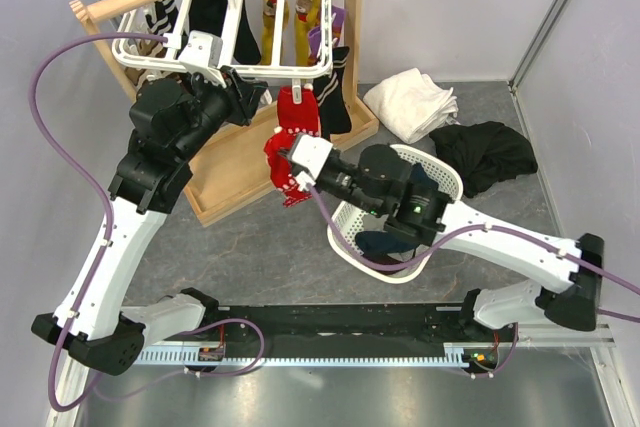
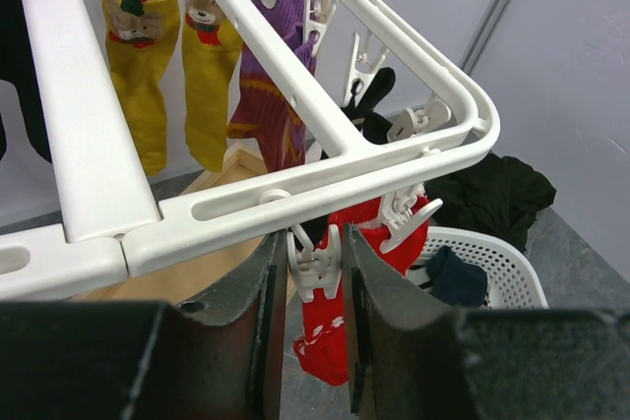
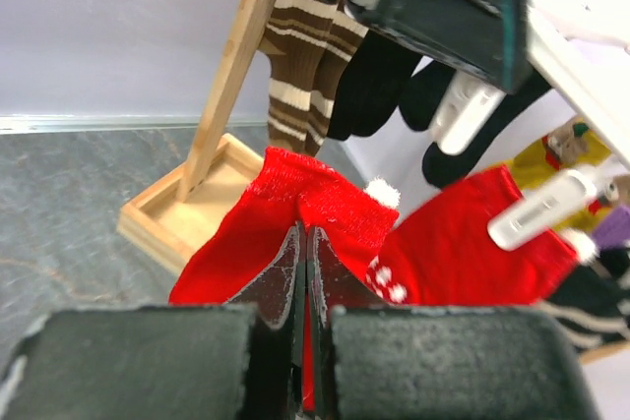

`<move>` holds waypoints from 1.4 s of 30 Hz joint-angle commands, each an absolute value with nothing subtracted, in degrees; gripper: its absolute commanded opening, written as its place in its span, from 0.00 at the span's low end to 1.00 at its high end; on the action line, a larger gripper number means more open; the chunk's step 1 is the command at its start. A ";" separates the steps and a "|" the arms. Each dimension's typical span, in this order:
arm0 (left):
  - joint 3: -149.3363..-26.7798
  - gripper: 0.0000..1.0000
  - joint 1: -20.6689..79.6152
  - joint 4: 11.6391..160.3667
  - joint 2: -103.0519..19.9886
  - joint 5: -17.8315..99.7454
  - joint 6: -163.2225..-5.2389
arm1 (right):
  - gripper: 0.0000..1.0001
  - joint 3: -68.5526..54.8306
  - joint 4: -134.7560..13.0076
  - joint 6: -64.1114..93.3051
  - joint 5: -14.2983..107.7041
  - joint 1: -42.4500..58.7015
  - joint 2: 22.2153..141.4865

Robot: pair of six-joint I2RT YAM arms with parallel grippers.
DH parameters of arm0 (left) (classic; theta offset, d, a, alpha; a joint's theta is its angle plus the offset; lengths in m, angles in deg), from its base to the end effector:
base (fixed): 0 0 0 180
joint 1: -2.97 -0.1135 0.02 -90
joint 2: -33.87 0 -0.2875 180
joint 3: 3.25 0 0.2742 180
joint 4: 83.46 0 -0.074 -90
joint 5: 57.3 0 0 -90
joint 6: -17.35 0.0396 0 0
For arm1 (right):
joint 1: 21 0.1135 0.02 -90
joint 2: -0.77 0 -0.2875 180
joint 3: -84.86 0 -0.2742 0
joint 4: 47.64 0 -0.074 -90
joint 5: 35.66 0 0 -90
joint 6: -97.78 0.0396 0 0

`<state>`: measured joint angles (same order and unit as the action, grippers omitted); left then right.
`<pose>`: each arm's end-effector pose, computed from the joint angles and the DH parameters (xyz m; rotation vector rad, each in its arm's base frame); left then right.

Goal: Clip the socks to the hanger
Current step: Clamp the sock onto the hanger.

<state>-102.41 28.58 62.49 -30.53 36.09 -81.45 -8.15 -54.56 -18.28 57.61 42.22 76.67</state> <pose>0.2105 -0.1035 0.5305 0.2780 1.5572 -0.5182 0.1517 0.2956 0.4533 -1.0322 1.1115 0.4786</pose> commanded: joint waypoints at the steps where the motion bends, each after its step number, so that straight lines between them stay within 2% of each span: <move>1: -104.22 0.02 28.99 59.03 -30.73 41.83 -84.87 | 0.00 -7.43 -42.98 -24.38 60.31 42.63 80.83; 6: -104.13 0.02 28.99 59.03 -30.46 42.63 -85.48 | 0.00 -9.11 -33.57 -26.58 64.27 42.46 84.43; 14: -103.34 0.02 28.99 59.03 -30.46 43.59 -86.01 | 0.00 -6.56 -31.98 -28.08 67.35 41.49 88.92; 42: -103.16 0.02 28.99 57.53 -30.38 42.54 -84.60 | 0.00 -6.29 -28.20 -24.39 66.91 37.45 88.57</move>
<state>-102.63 28.43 62.56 -30.55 37.73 -83.22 -8.72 -31.11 -25.34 66.92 37.63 89.50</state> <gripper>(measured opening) 0.314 0.006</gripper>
